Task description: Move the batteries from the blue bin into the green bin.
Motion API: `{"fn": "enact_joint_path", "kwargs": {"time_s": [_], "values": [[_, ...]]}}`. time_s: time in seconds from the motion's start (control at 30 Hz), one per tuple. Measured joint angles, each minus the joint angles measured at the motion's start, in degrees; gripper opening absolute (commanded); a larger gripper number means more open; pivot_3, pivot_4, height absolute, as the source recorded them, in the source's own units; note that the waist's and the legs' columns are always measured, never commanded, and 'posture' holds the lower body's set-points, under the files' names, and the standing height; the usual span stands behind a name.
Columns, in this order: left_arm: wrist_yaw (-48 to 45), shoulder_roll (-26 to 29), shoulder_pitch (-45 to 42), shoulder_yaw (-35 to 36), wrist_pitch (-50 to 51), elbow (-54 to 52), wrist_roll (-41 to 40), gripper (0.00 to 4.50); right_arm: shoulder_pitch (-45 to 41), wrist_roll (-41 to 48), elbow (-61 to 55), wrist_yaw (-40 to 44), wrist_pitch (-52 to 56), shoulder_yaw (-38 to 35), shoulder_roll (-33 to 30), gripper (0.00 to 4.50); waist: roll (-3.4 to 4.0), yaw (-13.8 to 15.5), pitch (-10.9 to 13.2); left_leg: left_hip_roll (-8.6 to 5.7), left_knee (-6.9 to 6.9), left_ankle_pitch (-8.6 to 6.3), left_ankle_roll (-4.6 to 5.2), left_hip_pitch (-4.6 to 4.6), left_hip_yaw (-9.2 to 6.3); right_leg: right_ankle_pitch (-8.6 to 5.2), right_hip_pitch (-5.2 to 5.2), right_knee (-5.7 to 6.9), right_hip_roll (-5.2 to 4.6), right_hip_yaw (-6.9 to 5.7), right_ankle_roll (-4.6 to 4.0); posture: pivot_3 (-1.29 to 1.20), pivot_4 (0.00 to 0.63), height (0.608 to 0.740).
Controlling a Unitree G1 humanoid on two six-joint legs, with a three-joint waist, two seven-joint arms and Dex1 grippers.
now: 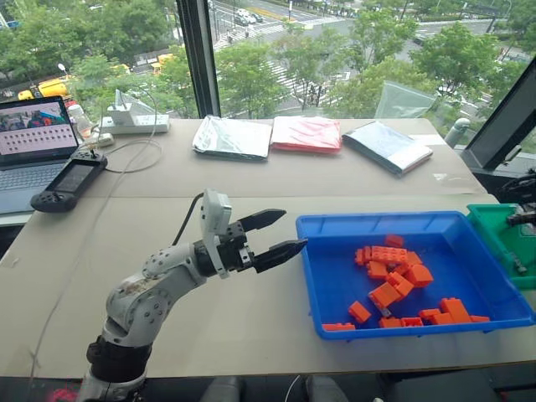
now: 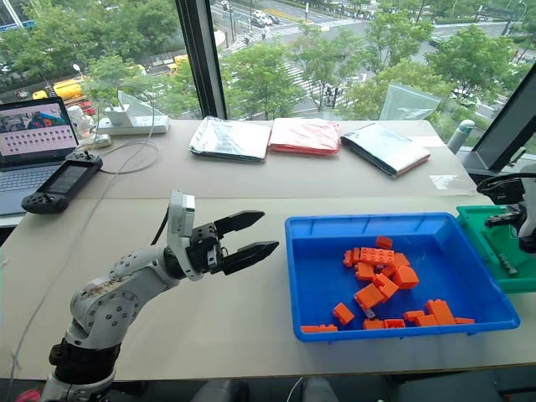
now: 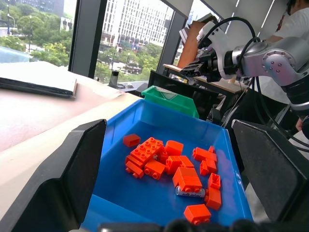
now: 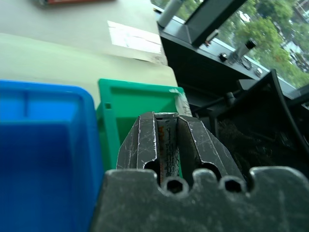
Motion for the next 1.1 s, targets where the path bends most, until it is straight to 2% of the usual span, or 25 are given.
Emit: {"fn": "enact_joint_path", "kwargs": {"time_s": [0.03,0.07,0.37,0.43,0.53,0.63,0.77,0.87,0.97,1.1], "values": [[0.0,0.0,0.0,0.0,0.0,0.0,0.0,4.50,0.0,-0.4,0.7,0.0,-1.0,0.2,0.0,1.24,0.02,-0.1,0.0,0.00,0.00,0.00,0.00,0.00,0.00,0.00,0.00,0.00,0.00,0.00,0.00,0.00,0.150,0.740],[0.0,0.0,0.0,0.0,0.0,0.0,0.0,4.50,0.0,-0.6,1.4,0.0,-2.1,0.3,0.1,1.44,0.03,-0.1,0.0,0.00,-0.01,0.00,0.00,-0.01,0.00,0.00,0.00,0.00,0.00,0.00,0.00,0.00,0.150,0.740],[0.0,0.0,0.0,0.1,0.0,0.0,0.0,4.50,-2.2,-0.9,0.0,1.4,-7.0,0.1,1.3,4.43,0.08,-0.5,0.0,0.01,-0.01,0.00,0.00,0.00,-0.04,0.00,0.00,0.00,0.01,0.00,0.00,0.00,0.150,0.740],[0.0,0.0,0.0,0.1,0.0,0.0,0.0,4.50,-2.4,0.7,-1.9,3.8,-7.3,0.0,1.3,4.43,0.08,-0.5,0.0,0.02,-0.01,0.00,0.01,0.00,-0.06,0.00,0.00,0.00,0.02,0.00,0.00,0.00,0.150,0.740],[0.0,0.0,0.0,0.1,0.0,0.0,0.0,4.50,-1.7,7.1,-9.4,12.7,-7.2,2.0,1.3,4.43,0.09,-0.6,0.0,0.09,-0.02,-0.01,0.02,0.02,-0.14,0.00,0.00,0.00,0.07,0.00,0.00,0.00,0.150,0.740],[0.0,-0.1,0.0,0.0,0.0,-0.1,0.0,4.50,4.2,14.1,-19.3,23.8,-7.8,5.9,0.7,4.43,0.09,-0.5,0.0,0.16,-0.02,-0.03,0.05,0.00,-0.21,0.00,0.04,-0.02,0.08,-0.03,0.00,0.00,0.150,0.740],[0.0,0.0,0.1,0.1,0.0,-0.2,0.0,4.50,9.4,18.2,-24.5,31.7,-8.8,9.4,-0.2,4.43,0.09,0.0,0.0,0.06,0.09,-0.03,0.05,-0.02,-0.23,0.01,0.06,-0.03,-0.09,0.01,0.10,0.00,0.150,0.740],[0.0,0.0,0.1,0.1,0.0,-0.2,0.0,4.50,8.5,18.8,-23.6,35.8,-11.1,12.1,-1.3,4.43,0.08,-0.1,0.0,0.08,0.10,-0.03,0.04,0.07,-0.24,0.01,0.12,-0.03,-0.04,0.04,0.10,0.00,0.150,0.740],[0.0,0.0,0.1,0.1,0.0,-0.4,-0.1,4.50,4.9,13.6,-14.6,38.7,-14.4,21.0,-5.0,4.43,0.08,-0.5,0.0,0.07,0.07,-0.02,0.04,0.13,-0.12,0.01,0.12,-0.01,0.00,0.04,0.07,0.00,0.150,0.740],[0.0,0.1,0.3,0.3,0.0,-0.6,-0.2,4.50,1.8,9.1,-7.8,40.9,-17.3,27.2,-5.3,4.43,0.09,-0.5,0.0,0.05,0.00,-0.03,0.04,0.08,-0.13,-0.01,0.02,-0.01,0.02,0.04,0.04,0.00,0.150,0.740]]}}
